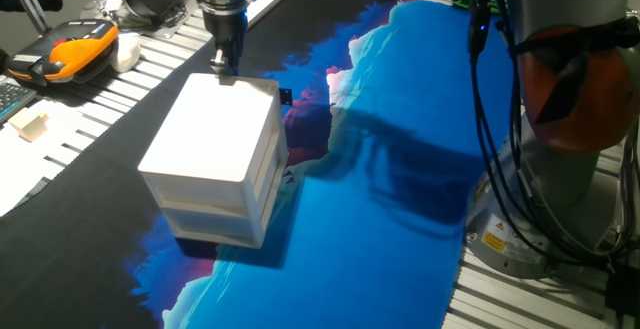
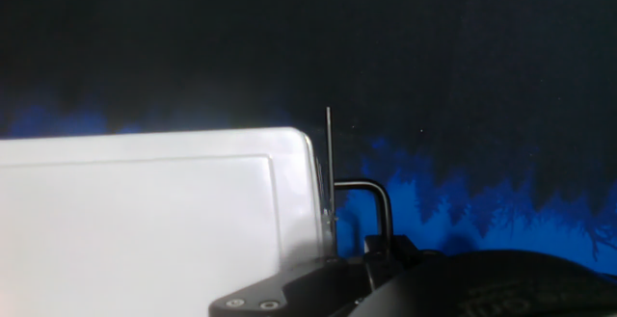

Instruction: Grasp the handle and close the drawer

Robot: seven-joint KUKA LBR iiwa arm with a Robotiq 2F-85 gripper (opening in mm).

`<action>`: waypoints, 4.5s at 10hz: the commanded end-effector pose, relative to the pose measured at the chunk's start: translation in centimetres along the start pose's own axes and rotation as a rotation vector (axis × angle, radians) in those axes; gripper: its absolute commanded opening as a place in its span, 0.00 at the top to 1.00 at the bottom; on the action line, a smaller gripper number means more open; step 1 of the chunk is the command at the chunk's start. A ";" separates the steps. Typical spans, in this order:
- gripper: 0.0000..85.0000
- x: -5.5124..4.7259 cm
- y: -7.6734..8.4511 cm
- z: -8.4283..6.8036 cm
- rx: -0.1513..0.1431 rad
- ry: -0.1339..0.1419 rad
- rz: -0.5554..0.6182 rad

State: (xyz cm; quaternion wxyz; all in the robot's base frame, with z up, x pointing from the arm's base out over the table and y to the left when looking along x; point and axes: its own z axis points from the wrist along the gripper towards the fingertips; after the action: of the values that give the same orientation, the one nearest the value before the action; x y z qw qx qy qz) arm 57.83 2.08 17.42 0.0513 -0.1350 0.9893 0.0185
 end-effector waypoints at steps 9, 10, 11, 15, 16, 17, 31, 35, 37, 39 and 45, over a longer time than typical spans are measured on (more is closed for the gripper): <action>1.00 0.0 0.1 0.1 0.018 0.002 0.041; 1.00 0.0 0.1 0.1 0.014 0.004 0.048; 1.00 0.0 0.1 0.1 0.012 0.003 0.050; 1.00 0.0 0.3 0.1 -0.022 0.009 0.033; 1.00 0.0 0.4 0.2 -0.031 0.011 0.029; 1.00 0.0 0.4 0.2 -0.029 0.013 0.031; 0.80 0.0 0.6 0.2 0.041 0.012 0.071; 0.80 0.0 0.7 0.3 0.026 0.016 0.076; 0.80 0.0 0.7 0.3 0.003 0.015 0.076; 1.00 0.0 0.6 0.4 -0.027 0.030 0.057; 1.00 0.0 0.6 0.7 0.013 0.035 -0.008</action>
State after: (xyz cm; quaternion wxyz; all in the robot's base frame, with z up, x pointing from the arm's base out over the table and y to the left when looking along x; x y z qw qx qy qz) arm 57.75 2.76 16.84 0.0360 -0.1387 0.9896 0.0083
